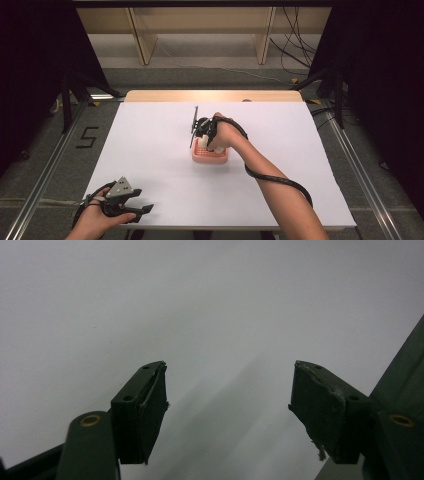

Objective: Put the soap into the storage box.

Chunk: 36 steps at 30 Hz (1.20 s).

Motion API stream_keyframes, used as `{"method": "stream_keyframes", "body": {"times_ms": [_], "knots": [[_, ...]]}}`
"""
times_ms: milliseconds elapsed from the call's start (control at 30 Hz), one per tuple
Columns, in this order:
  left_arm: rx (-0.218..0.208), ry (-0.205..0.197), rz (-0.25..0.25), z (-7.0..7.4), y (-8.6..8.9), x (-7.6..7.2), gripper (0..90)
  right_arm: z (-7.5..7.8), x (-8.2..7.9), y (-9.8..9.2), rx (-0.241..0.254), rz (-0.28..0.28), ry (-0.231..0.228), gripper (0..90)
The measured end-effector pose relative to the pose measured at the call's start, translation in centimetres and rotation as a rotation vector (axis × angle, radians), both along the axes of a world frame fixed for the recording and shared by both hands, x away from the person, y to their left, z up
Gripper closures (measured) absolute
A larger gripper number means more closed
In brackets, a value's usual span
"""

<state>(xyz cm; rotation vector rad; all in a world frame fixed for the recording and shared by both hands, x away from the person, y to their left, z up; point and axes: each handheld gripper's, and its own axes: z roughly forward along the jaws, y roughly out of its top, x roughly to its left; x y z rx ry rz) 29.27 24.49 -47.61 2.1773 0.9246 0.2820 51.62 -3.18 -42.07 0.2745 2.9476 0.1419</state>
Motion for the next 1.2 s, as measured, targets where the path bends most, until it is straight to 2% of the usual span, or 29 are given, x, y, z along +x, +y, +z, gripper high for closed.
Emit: {"method": "stream_keyframes", "body": {"times_ms": [33, 167, 200, 233, 267, 333, 433, 467, 533, 600, 633, 667, 700, 733, 767, 800, 833, 867, 900, 933, 967, 1000, 1100, 1200], "knots": [[0.009, -0.012, -0.011, 0.0, 0.1, 0.1, 30.5, 0.0, 0.0, 0.0, 0.001, 0.0, 0.001, 49.9], [0.005, -0.013, -0.013, 0.0, 0.1, 0.1, 30.5, -0.2, 0.0, 0.0, 0.013, -0.014, 0.002, 49.9], [0.042, -0.029, -0.032, 0.1, 0.3, 0.3, 30.5, -0.2, 0.0, 0.0, 0.013, -0.014, 0.002, 49.9], [0.007, -0.014, -0.013, 0.0, 0.1, 0.1, 30.5, -0.3, 0.0, 0.0, 0.017, -0.024, 0.007, 49.9], [0.027, -0.019, -0.023, 0.1, 0.2, 0.2, 30.5, -0.5, 0.0, 0.0, 0.045, -0.029, 0.018, 49.9], [0.055, -0.046, -0.044, 0.2, 0.4, 0.5, 30.5, -0.5, -0.1, 0.0, 0.043, -0.037, 0.019, 49.8], [0.046, -0.035, -0.036, 0.1, 0.3, 0.4, 30.5, -0.4, 0.1, 0.1, 0.04, -0.013, 0.014, 49.7], [0.051, -0.037, -0.039, 0.1, 0.4, 0.4, 30.5, -0.4, 0.1, 0.1, 0.016, -0.012, 0.011, 49.5], [0.051, -0.037, -0.038, 0.2, 0.4, 0.4, 30.5, -0.4, 0.1, 0.2, 0.007, -0.01, 0.007, 49.3], [0.038, -0.028, -0.03, 0.2, 0.3, 0.3, 30.5, -0.4, 0.1, 0.2, 0.01, -0.008, 0.006, 49.7], [0.007, -0.012, -0.013, 0.1, 0.1, 0.1, 30.5, -0.4, 0.1, 0.2, 0.014, -0.008, 0.004, 50.0], [0.041, -0.028, -0.032, 0.1, 0.3, 0.3, 30.5, -0.3, 0.0, 0.2, 0.022, -0.015, 0.005, 50.9], [0.052, -0.039, -0.041, 0.2, 0.4, 0.4, 30.5, -0.1, 0.0, 0.3, 0.038, -0.009, 0.002, 50.6], [0.047, -0.034, -0.039, 0.2, 0.4, 0.4, 30.5, -0.1, 0.0, 0.3, 0.038, -0.009, 0.002, 50.6], [0.035, -0.023, -0.026, 0.1, 0.3, 0.2, 30.5, 0.3, -0.1, 0.2, 0.031, -0.034, 0.006, 50.0], [0.036, -0.022, -0.029, 0.1, 0.3, 0.2, 30.5, 0.3, -0.1, 0.2, 0.031, -0.034, 0.006, 48.9], [0.015, 0.002, -0.008, 0.1, 0.1, 0.1, 30.5, 0.5, -0.2, 0.2, 0.039, -0.033, 0.005, 47.9], [0.021, -0.005, -0.006, 0.1, 0.1, 0.1, 30.5, 0.6, -0.2, 0.2, 0.047, -0.017, 0.0, 46.5], [0.019, -0.005, -0.005, 0.1, 0.1, 0.1, 30.5, 0.7, -0.3, 0.1, 0.05, -0.032, 0.0, 45.3], [0.032, -0.019, -0.021, 0.1, 0.2, 0.2, 30.5, 0.7, -0.4, 0.0, 0.058, -0.031, 0.002, 44.1], [0.054, -0.038, -0.04, 0.2, 0.4, 0.4, 30.5, 0.9, -0.7, -0.3, 0.074, -0.072, 0.0, 41.1], [0.054, -0.056, -0.03, 0.1, 0.3, 0.4, 30.5, 0.9, -0.8, -0.4, 0.084, -0.071, 0.0, 39.5], [0.05, -0.036, -0.041, 0.2, 0.4, 0.4, 30.5, 0.9, -1.1, -0.7, 0.099, -0.099, -0.009, 37.0], [0.05, -0.058, -0.021, 0.0, 0.3, 0.4, 30.5, 0.9, -1.6, -1.4, 0.118, -0.124, -0.012, 34.0]]}}
